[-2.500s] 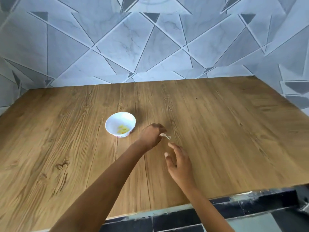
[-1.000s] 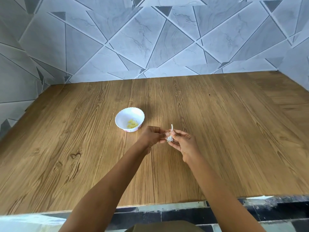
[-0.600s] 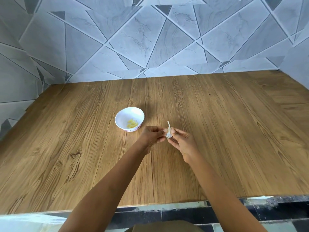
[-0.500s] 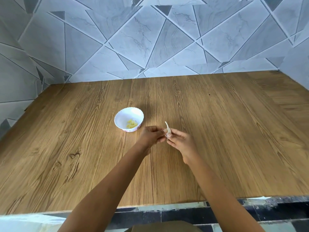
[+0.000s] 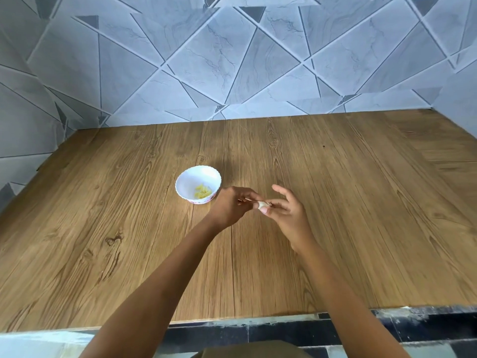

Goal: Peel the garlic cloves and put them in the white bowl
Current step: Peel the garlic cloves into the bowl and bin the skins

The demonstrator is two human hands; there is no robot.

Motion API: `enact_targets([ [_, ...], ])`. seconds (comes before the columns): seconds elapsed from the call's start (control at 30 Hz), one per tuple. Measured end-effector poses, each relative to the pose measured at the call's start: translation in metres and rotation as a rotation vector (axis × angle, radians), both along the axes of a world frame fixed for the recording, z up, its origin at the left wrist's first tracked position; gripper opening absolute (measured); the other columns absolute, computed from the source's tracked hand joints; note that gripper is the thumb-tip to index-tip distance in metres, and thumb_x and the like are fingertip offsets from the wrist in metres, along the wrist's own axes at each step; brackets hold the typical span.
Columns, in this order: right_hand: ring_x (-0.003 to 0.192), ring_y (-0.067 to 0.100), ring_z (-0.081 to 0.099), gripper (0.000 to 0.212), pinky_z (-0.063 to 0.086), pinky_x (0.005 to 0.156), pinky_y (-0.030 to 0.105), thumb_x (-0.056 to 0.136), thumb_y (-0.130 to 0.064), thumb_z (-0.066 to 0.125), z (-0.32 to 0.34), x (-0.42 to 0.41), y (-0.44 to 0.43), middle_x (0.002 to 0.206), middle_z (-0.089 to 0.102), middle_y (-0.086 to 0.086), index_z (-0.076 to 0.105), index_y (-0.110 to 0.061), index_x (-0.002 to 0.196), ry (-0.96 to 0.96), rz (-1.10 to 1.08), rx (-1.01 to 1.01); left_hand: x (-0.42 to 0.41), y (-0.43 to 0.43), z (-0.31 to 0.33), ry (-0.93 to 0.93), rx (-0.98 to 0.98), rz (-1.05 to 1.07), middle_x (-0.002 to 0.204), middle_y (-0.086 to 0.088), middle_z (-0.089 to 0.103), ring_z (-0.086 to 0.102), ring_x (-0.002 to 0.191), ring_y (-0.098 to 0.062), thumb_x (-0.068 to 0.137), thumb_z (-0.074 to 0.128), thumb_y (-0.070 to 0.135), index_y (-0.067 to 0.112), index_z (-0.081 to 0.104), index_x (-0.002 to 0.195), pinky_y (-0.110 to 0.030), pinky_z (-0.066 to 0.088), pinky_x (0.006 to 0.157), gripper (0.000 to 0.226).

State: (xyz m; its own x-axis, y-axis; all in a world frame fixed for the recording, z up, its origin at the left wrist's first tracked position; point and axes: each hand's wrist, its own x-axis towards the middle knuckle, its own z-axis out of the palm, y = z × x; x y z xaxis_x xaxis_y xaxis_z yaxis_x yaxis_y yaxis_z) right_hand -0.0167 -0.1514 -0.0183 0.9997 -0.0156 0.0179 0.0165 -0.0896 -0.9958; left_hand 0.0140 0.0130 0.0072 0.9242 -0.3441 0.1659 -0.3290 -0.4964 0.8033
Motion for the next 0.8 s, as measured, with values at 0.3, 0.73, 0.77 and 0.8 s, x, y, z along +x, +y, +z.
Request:
enact_targets([
  [0.3,0.093,0.008,0.068,0.033,0.054,0.080,0.020,0.085,-0.006,0.066,-0.002,-0.001,-0.008,0.096,0.071,-0.004,0.063,-0.007,0.117,0.025,0.066,0.120,-0.006,-0.003,0.001,0.208,-0.091,0.042,0.091,-0.003,0.074,0.069,0.090,-0.013,0.083,0.071,0.012,0.011,0.073,0.095,-0.027,0.053,0.085,0.012],
  [0.73,0.082,0.004,0.067,0.027,0.051,0.074,0.015,0.091,-0.002,0.055,-0.005,0.007,-0.003,0.094,0.068,0.002,0.061,-0.006,0.117,0.022,0.138,0.078,-0.009,-0.003,0.004,0.493,-0.172,0.111,0.073,-0.003,0.067,0.059,0.067,-0.006,0.087,0.067,0.016,0.012,0.069,0.079,-0.015,0.047,0.063,0.009],
  [0.77,0.084,0.004,0.067,0.026,0.051,0.075,0.015,0.092,-0.003,0.055,-0.005,0.007,-0.004,0.096,0.069,0.002,0.062,-0.006,0.117,0.035,0.158,0.085,-0.009,-0.002,0.003,0.531,-0.212,0.098,0.073,-0.002,0.068,0.061,0.067,-0.005,0.087,0.066,0.016,0.010,0.069,0.081,-0.015,0.048,0.063,0.009],
  [0.8,0.088,0.005,0.067,0.025,0.051,0.077,0.015,0.093,-0.003,0.054,-0.005,0.007,-0.005,0.098,0.069,0.002,0.063,-0.008,0.116,0.051,0.180,0.091,-0.010,0.000,0.002,0.569,-0.257,0.086,0.071,-0.001,0.069,0.062,0.065,-0.004,0.089,0.064,0.015,0.008,0.069,0.083,-0.015,0.048,0.062,0.010],
])
